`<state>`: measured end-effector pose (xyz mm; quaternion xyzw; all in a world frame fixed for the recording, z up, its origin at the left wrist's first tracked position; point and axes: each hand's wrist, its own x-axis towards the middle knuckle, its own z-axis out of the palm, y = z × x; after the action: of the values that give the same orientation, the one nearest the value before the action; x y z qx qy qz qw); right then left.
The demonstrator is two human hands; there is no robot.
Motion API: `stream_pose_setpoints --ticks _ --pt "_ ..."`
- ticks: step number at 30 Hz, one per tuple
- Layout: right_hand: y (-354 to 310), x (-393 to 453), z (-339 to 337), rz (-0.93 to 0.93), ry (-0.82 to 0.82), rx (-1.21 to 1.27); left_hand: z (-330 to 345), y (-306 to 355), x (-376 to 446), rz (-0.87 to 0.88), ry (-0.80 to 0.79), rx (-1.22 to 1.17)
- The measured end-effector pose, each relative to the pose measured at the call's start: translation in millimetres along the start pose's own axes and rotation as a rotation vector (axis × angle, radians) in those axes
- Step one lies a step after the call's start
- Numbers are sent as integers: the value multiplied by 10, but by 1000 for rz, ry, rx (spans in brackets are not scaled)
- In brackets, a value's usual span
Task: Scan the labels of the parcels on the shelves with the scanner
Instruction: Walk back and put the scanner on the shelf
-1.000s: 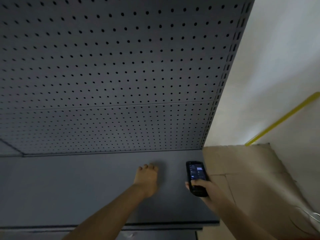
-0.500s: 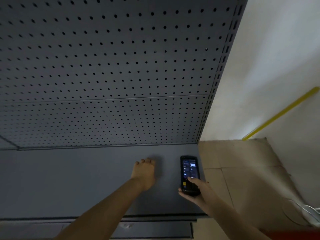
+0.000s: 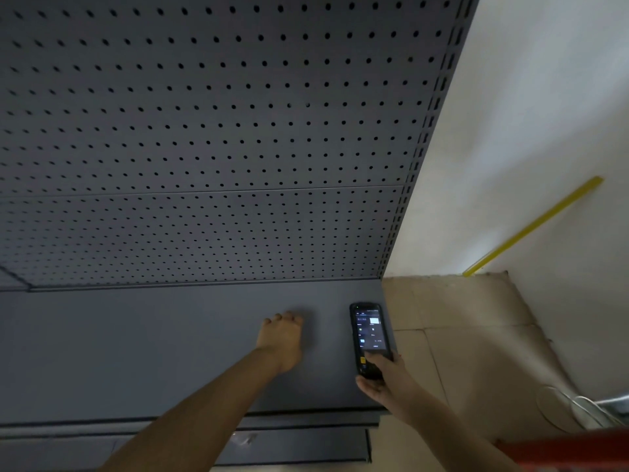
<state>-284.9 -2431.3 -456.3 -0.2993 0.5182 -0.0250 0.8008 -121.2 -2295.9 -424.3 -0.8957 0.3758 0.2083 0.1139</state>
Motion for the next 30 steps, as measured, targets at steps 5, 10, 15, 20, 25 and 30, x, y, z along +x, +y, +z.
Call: stream_pose_setpoints --ticks 5,10,15,20,25,30 --pt "-16 49 -28 25 57 -127 21 -5 -40 4 3 -6" --pt "73 57 -58 2 123 -239 63 -13 -84 6 2 -1" --pt "95 6 -126 -18 174 -313 43 -39 -140 -3 6 5" --pt "24 -92 -182 -44 186 -357 -6 -51 -259 -25 27 22" --pt "-67 -254 -211 -30 140 -339 -100 -40 -479 -60 52 25" --pt "-69 -483 -214 -133 60 -438 -194 -45 -812 -60 115 4"
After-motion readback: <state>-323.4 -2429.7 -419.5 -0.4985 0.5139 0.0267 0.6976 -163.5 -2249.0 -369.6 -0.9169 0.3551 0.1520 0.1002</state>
